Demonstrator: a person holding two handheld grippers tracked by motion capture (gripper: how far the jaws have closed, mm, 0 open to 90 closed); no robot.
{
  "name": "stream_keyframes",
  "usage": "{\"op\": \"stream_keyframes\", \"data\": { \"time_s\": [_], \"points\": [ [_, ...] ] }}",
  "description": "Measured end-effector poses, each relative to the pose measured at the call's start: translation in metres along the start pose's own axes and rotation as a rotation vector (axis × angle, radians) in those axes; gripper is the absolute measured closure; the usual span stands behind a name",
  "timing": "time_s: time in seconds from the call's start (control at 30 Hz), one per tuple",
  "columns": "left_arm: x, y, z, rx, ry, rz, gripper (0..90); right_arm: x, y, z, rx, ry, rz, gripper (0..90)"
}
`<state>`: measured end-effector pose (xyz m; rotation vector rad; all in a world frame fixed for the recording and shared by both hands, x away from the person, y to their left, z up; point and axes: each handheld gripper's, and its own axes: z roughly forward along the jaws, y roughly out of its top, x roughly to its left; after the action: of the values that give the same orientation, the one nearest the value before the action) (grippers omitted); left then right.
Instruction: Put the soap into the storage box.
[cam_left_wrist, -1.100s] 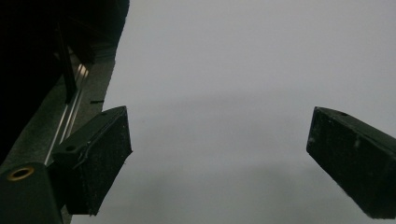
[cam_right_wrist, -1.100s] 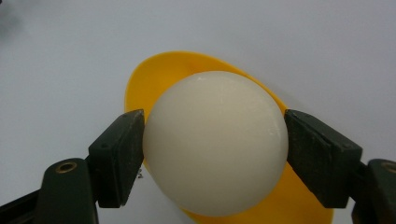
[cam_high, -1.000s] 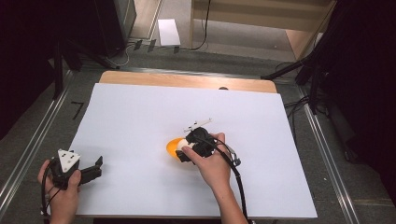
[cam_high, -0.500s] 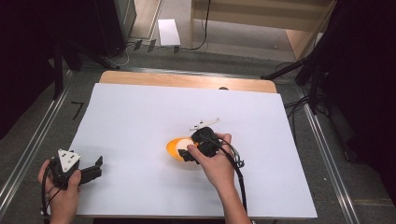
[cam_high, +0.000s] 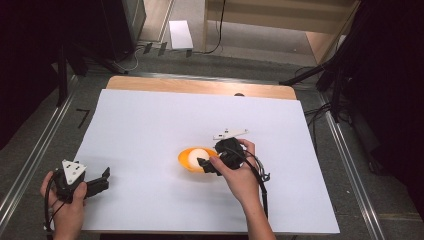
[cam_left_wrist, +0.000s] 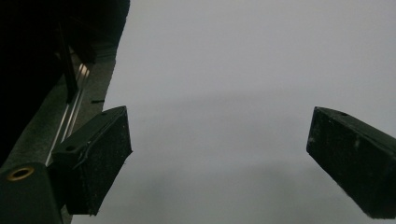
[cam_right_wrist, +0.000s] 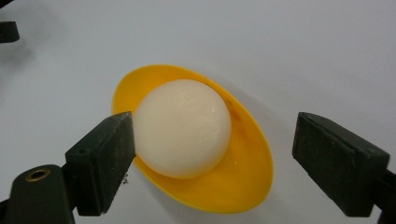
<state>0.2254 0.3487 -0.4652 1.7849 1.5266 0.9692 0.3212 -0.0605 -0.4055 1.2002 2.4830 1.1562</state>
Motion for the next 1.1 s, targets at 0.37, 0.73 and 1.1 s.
{"op": "stream_keyframes", "data": {
  "time_s": [0.37, 0.73, 1.1],
  "points": [
    [0.0, 0.0, 0.0, -0.002, 0.001, 0.002, 7.1, -0.016, -0.012, -0.011, -0.029, -0.035, 0.045, 13.4],
    [0.0, 0.0, 0.0, -0.003, 0.001, 0.002, 7.0, -0.029, -0.022, -0.022, -0.043, -0.06, 0.068, 13.0],
    [0.0, 0.0, 0.0, -0.002, 0.003, 0.001, 7.1, -0.045, -0.032, -0.035, -0.051, -0.093, 0.099, 12.8]
  ]
}}
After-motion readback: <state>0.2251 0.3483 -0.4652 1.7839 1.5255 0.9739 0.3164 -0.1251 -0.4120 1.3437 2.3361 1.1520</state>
